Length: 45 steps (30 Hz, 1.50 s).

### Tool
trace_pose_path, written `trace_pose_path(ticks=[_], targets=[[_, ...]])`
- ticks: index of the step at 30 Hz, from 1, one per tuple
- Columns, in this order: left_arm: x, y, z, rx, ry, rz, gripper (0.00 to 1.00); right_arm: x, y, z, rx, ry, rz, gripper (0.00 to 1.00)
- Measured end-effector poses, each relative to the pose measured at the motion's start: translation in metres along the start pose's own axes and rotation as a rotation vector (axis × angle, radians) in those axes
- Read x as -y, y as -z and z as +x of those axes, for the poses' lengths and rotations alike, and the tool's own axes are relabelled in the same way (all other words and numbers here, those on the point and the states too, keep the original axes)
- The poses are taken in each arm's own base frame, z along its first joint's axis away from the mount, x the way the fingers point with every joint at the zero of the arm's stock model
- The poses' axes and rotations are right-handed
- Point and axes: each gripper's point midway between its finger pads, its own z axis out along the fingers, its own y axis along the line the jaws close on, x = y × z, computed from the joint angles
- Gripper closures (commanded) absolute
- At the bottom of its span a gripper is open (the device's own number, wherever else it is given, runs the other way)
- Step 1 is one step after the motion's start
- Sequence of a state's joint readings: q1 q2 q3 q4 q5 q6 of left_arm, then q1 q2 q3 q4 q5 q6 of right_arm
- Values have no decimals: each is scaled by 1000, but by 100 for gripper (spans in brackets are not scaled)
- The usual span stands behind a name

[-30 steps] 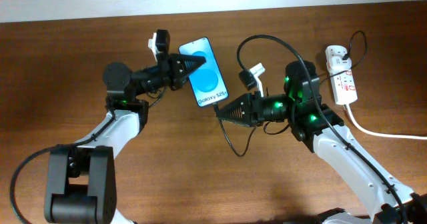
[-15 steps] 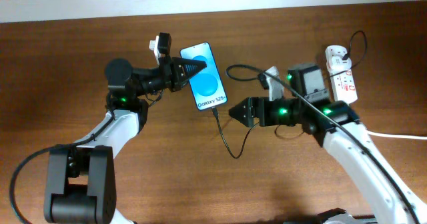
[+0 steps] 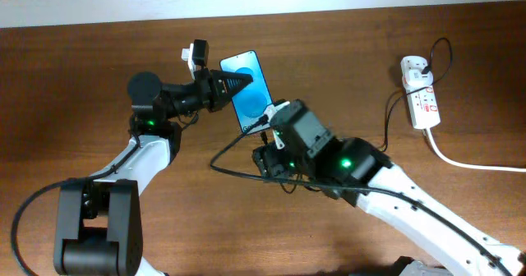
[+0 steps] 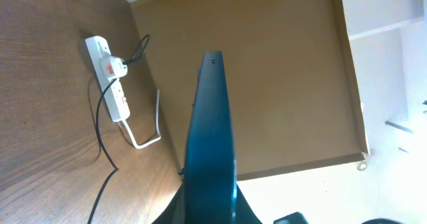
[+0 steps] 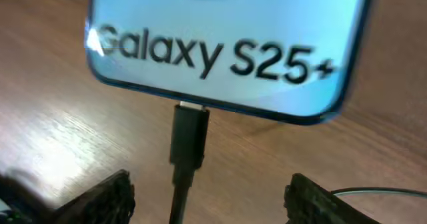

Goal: Plug charger to phone and switch on socket
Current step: 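Lower the plugged phone onto the table with both grippers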

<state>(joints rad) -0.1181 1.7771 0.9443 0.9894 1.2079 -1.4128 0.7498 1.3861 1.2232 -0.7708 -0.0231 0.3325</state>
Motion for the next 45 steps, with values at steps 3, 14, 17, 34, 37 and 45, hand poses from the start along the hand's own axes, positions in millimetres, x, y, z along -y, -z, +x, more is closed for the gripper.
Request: trace_pose_path(ticks=[3, 14, 17, 34, 37, 45], targets=[[0, 0, 0, 0, 0, 0, 100, -4, -4, 0, -1, -1, 4, 82], [-1, 3, -4, 18, -2, -4, 100, -11, -6, -27, 119, -20, -23, 96], [2, 3, -7, 21, -13, 0, 100, -12, -7, -31, 139, -20, -29, 96], [11, -31, 9, 10, -40, 26, 100, -2, 143, -5, 261, 39, -47, 1], [6, -66, 28, 0, 30, -1, 100, 25, 206, 6, 429, 10, 31, 1], [-37, -98, 45, -188, -89, -438, 100, 55, 244, 22, 537, -28, 140, 1]])
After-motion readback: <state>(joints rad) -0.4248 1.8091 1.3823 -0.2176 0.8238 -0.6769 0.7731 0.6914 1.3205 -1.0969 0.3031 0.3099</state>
